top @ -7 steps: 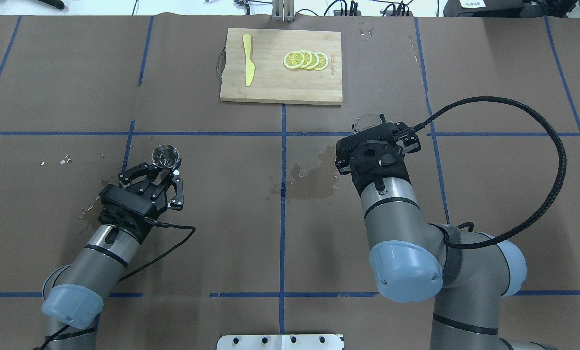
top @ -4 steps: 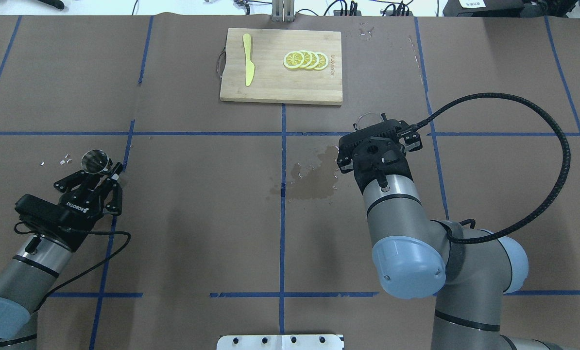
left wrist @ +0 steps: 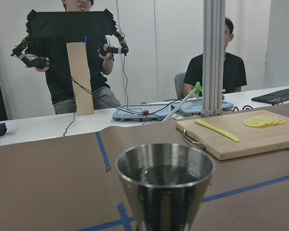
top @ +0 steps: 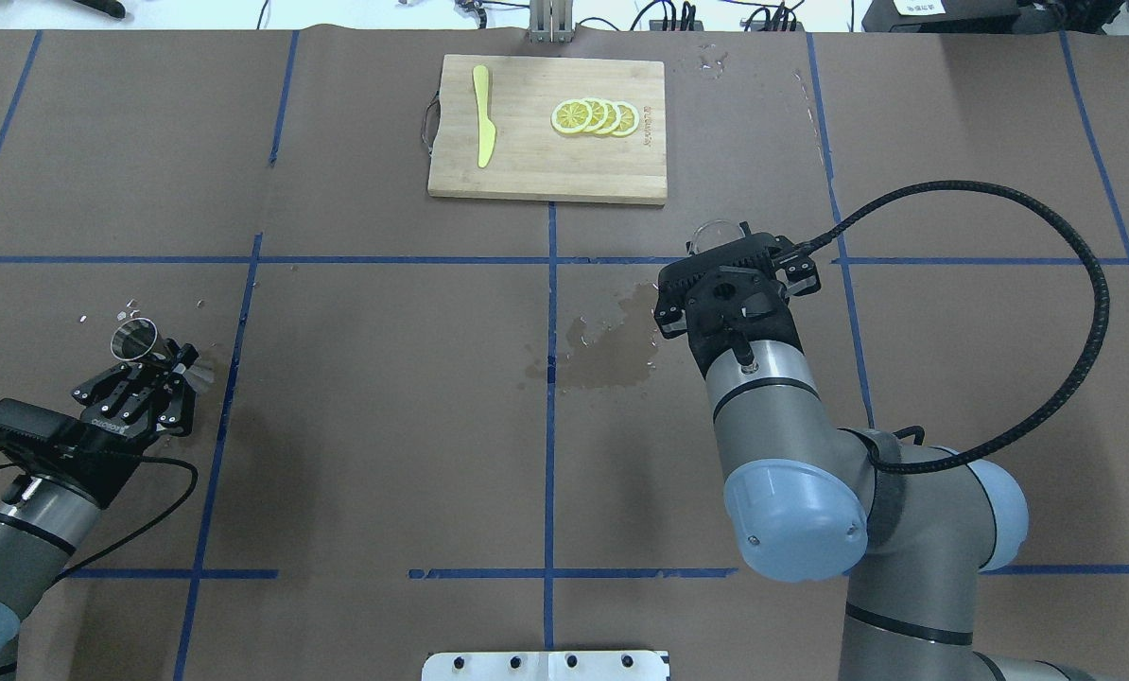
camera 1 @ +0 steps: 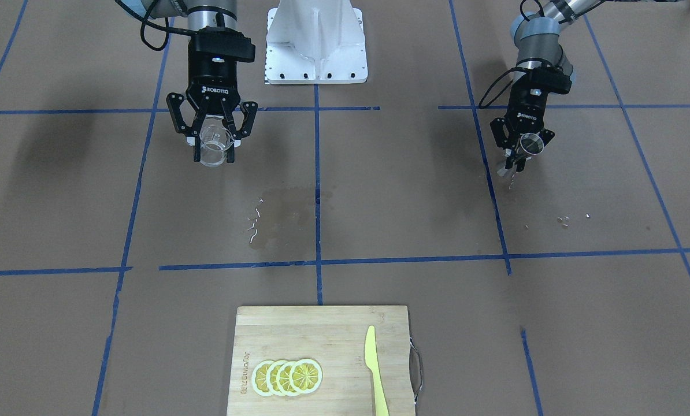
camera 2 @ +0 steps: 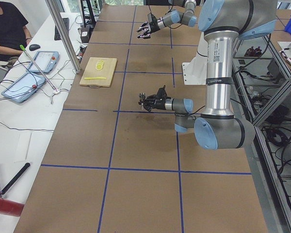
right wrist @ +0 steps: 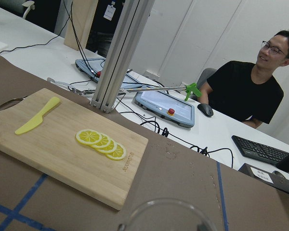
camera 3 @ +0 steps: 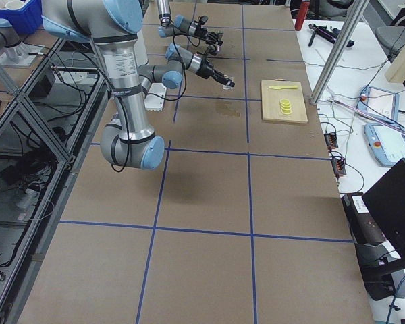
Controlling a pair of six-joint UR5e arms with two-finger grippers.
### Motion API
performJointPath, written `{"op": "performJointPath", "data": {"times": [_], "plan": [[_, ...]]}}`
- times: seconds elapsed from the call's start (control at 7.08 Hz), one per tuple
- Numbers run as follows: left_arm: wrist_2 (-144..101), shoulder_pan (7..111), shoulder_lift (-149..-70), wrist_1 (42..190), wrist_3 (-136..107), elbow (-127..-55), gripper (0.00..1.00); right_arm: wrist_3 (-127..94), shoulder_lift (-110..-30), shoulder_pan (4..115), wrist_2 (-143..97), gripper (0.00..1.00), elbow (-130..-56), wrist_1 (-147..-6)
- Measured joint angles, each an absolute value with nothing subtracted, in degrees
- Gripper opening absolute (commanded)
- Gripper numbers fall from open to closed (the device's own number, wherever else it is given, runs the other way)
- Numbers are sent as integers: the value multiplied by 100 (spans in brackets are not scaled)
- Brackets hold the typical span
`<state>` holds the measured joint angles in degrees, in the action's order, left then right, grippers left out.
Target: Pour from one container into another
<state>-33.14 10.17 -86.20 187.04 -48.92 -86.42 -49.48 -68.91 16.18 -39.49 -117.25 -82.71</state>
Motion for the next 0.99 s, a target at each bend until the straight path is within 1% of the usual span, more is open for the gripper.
{"op": "performJointPath", "data": {"times": [0.42, 0.99], "plan": [[-2741, 782, -8614, 18631, -5080, -8348, 0, -4956, -6882, 1617, -3955, 2, -11725, -8270], [-2420, 601, -8683, 18527, -4794, -8300, 0, -4957, -6867, 1609, -3955, 3, -11725, -8271]]}}
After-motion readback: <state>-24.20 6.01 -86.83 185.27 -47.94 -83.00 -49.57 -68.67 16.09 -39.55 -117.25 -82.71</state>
